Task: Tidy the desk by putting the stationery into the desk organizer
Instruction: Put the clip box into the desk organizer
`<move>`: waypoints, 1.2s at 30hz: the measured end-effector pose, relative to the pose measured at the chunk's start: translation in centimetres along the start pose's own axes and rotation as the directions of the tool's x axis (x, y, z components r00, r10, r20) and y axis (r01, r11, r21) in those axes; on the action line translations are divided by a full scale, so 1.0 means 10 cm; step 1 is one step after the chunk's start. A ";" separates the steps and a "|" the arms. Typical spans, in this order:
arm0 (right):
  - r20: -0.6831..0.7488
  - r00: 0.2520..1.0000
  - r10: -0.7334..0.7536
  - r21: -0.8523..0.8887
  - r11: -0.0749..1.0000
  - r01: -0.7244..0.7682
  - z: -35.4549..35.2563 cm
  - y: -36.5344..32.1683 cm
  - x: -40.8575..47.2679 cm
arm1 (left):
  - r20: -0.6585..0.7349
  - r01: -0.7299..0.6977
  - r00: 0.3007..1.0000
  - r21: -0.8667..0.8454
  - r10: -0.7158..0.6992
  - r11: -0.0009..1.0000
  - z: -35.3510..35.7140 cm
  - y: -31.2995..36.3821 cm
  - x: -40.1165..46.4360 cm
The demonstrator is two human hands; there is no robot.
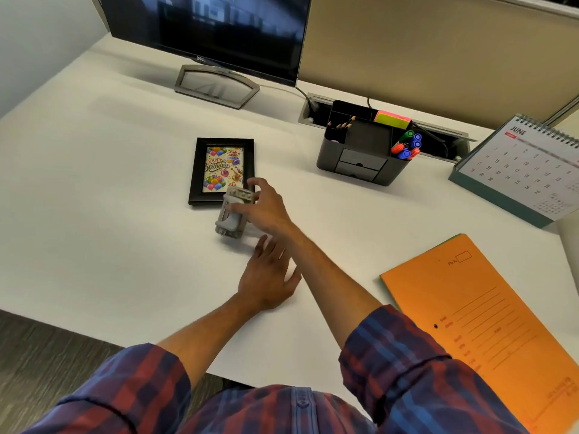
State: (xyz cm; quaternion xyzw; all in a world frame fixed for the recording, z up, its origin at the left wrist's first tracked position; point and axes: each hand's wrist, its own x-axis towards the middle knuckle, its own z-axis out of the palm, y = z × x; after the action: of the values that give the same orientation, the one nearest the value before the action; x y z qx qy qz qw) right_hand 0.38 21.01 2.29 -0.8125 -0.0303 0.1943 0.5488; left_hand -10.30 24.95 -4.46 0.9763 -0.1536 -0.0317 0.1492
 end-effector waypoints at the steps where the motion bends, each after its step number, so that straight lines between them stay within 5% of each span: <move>1: -0.008 1.000 -0.016 -0.004 1.000 0.016 -0.07 0.00 0.03 | -0.002 0.005 1.000 -0.008 -0.005 1.000 0.03 -0.01 0.01; 7: -0.094 0.990 -0.102 -0.031 0.995 0.099 -0.52 -0.10 0.14 | -0.013 -0.013 1.000 -0.006 0.013 1.000 0.16 -0.05 0.06; 16: -0.227 0.921 -0.317 -0.299 0.922 0.244 -1.38 -0.25 0.26 | -0.034 -0.025 0.999 -0.014 0.025 1.000 0.24 -0.09 0.08; 27: -0.359 0.787 -0.501 -0.662 0.732 0.164 -2.22 -0.58 0.47 | -0.054 -0.075 0.996 0.034 0.077 0.997 0.13 -0.26 0.44; 36: -0.383 0.723 -0.575 -0.725 0.672 0.150 -2.51 -0.56 0.81 | -0.043 -0.054 0.998 0.016 0.055 0.998 0.19 -0.29 0.43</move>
State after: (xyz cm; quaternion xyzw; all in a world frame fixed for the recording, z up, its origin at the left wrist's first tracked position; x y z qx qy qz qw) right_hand 17.50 3.30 13.17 -0.9429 -0.0958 -0.2080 0.2420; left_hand -5.53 25.71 -7.26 0.9733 -0.1770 -0.0054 0.1459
